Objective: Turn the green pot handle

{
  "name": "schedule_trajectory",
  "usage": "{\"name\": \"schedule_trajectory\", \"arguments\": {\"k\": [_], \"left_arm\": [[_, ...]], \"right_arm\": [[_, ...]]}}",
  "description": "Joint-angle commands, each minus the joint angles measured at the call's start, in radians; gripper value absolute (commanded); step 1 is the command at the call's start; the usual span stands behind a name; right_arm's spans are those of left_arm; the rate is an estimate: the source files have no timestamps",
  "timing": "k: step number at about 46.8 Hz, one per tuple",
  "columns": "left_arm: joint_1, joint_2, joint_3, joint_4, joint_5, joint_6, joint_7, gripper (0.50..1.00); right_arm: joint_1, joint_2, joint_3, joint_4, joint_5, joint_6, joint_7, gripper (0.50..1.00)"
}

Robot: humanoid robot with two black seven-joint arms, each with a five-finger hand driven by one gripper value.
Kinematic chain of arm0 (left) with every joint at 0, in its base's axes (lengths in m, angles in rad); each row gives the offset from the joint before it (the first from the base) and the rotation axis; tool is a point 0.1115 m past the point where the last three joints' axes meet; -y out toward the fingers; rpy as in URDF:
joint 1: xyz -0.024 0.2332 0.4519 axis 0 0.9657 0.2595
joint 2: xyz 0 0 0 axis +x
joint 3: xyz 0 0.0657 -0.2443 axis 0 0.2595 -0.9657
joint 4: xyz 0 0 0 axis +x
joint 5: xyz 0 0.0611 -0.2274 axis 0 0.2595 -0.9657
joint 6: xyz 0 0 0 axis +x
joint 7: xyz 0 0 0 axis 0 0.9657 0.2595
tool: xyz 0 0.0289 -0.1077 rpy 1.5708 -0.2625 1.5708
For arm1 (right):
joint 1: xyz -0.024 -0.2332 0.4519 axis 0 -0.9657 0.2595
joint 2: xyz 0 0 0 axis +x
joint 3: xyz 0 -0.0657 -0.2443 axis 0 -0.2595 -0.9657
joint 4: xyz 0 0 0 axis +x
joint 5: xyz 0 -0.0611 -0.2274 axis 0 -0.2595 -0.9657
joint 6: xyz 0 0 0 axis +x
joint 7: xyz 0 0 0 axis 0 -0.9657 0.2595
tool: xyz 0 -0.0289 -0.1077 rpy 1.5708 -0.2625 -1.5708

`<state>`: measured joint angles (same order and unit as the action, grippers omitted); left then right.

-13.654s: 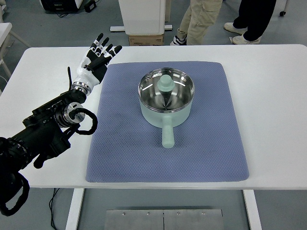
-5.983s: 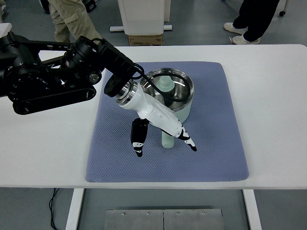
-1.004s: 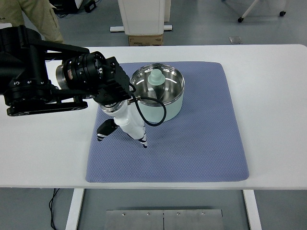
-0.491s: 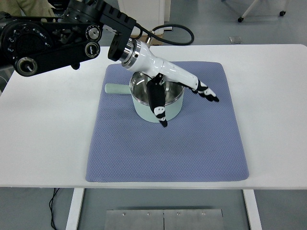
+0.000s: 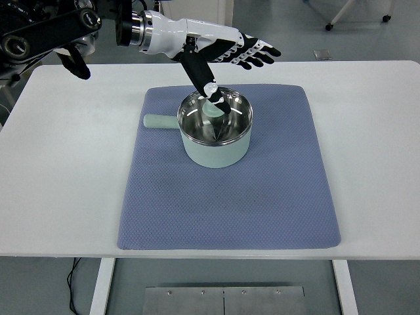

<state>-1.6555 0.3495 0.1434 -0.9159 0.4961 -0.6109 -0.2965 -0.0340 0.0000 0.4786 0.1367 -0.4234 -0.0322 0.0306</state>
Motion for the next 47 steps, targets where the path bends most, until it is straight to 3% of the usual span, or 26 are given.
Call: {"name": "schedule_trajectory", "arguments": {"k": [1, 8, 30, 47], "left_arm": [[0.017, 0.002, -0.002, 0.025, -0.076, 0.000, 0.000, 1.000], [0.031, 0.002, -0.001, 0.078, -0.209, 0.000, 0.000, 1.000], [0.120, -0.003, -0.005, 0.192, -0.416, 0.000, -0.012, 1.000], [0.152, -0.006, -0.008, 0.235, -0.465, 0.000, -0.010, 1.000]], "right_arm": [[-0.001, 0.000, 0.000, 0.000, 0.000, 0.000, -0.001, 1.000], [0.000, 0.000, 0.000, 0.000, 0.000, 0.000, 0.000, 1.000], [0.000, 0.000, 0.000, 0.000, 0.000, 0.000, 0.000, 1.000], [-0.001, 0.000, 0.000, 0.000, 0.000, 0.000, 0.000, 1.000]]}}
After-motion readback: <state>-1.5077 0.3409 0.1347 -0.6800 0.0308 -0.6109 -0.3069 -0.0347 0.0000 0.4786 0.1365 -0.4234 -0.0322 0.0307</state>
